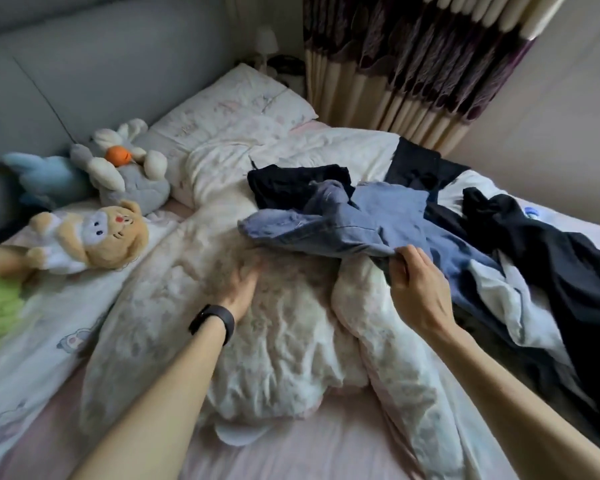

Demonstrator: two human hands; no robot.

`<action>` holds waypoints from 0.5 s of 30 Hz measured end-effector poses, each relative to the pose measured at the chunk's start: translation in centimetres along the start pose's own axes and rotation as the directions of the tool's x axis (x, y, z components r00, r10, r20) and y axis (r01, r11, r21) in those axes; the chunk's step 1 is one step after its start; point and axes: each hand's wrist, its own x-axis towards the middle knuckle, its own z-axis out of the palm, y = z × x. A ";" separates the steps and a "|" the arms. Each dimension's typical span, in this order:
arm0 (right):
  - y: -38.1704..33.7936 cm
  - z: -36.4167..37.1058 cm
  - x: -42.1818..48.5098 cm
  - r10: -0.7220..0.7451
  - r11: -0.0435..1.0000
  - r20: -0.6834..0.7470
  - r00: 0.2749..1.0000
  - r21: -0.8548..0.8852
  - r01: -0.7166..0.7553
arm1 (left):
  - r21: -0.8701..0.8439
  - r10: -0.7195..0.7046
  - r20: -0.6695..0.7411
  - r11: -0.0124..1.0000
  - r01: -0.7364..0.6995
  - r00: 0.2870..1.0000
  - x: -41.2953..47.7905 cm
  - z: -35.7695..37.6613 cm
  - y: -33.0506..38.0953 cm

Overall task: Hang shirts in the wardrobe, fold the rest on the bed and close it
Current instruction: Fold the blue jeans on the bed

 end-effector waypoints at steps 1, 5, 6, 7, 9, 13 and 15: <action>0.0 -1.7 -1.9 0.023 0.999 -0.001 1.000 0.039 -0.023 | -0.123 0.000 -0.005 0.992 0.000 1.000 -1.3 0.7 1.0; 0.5 -7.6 -10.4 0.087 0.979 0.009 0.996 0.184 -0.087 | -0.456 -0.141 -0.033 0.883 0.111 0.989 -6.9 4.8 3.3; 1.0 -8.7 -12.6 0.129 0.967 0.002 0.992 0.220 -0.126 | -0.426 -0.197 -0.069 0.892 0.149 0.978 -8.3 5.8 2.9; 1.8 -9.6 -14.7 0.180 0.952 -0.009 0.984 0.254 -0.172 | -0.413 -0.233 -0.106 0.895 0.170 0.967 -9.4 6.7 2.4; 3.9 -12.1 -19.4 0.296 0.917 -0.007 0.955 0.280 -0.283 | -0.442 -0.282 -0.108 0.873 0.207 0.953 -12.4 8.4 1.8; 8.3 -16.4 -28.7 0.486 0.858 0.045 0.873 0.165 -0.486 | -0.340 -0.171 0.017 0.926 0.166 0.985 -19.4 11.8 1.9; 10.5 -17.7 -32.7 0.530 0.837 0.102 0.842 0.098 -0.539 | -0.250 -0.047 0.076 0.966 0.064 0.996 -22.9 13.5 2.1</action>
